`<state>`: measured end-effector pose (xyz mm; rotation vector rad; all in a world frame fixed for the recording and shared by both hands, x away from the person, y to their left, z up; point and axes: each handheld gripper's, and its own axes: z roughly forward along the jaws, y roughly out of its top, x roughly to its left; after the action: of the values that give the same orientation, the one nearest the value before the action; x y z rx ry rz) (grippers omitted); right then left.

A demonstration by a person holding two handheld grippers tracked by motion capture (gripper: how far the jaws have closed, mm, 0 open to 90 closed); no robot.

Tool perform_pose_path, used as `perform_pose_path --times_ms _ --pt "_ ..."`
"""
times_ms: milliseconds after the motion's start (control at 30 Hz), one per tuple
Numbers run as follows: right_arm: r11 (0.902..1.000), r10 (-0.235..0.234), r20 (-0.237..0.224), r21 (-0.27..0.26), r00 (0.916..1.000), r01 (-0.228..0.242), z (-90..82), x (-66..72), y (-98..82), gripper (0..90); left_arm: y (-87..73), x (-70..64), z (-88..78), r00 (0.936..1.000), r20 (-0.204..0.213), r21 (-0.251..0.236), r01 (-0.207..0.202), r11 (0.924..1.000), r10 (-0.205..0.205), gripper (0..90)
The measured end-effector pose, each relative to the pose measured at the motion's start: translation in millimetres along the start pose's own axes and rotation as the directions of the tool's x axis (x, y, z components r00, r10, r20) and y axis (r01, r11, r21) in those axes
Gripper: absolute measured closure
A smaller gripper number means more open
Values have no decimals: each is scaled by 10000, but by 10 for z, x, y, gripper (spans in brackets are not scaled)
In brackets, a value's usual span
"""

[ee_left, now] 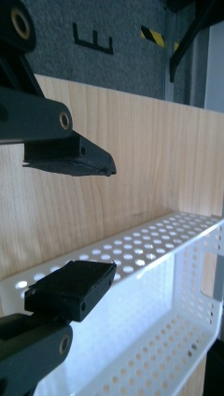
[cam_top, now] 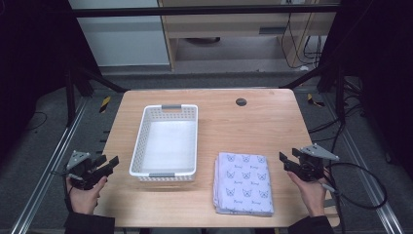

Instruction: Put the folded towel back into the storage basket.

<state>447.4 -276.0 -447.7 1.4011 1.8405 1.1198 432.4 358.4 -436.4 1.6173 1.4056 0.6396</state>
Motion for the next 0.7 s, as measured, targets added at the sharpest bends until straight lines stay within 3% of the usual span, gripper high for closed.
perform_pose_path --times_ms 267,533,700 --pt "10000 24 -249 65 9997 -22 -56 15 49 448 111 -143 -132 9988 447 -396 -175 9991 192 435" --pt "9998 -59 -741 171 9972 71 -109 49 118 440 202 -441 -182 9915 966 -538 -818 9952 867 405" --pt "9999 -16 -843 120 9964 26 -141 62 152 424 221 -571 -183 9872 1221 -550 -968 9938 1029 390"
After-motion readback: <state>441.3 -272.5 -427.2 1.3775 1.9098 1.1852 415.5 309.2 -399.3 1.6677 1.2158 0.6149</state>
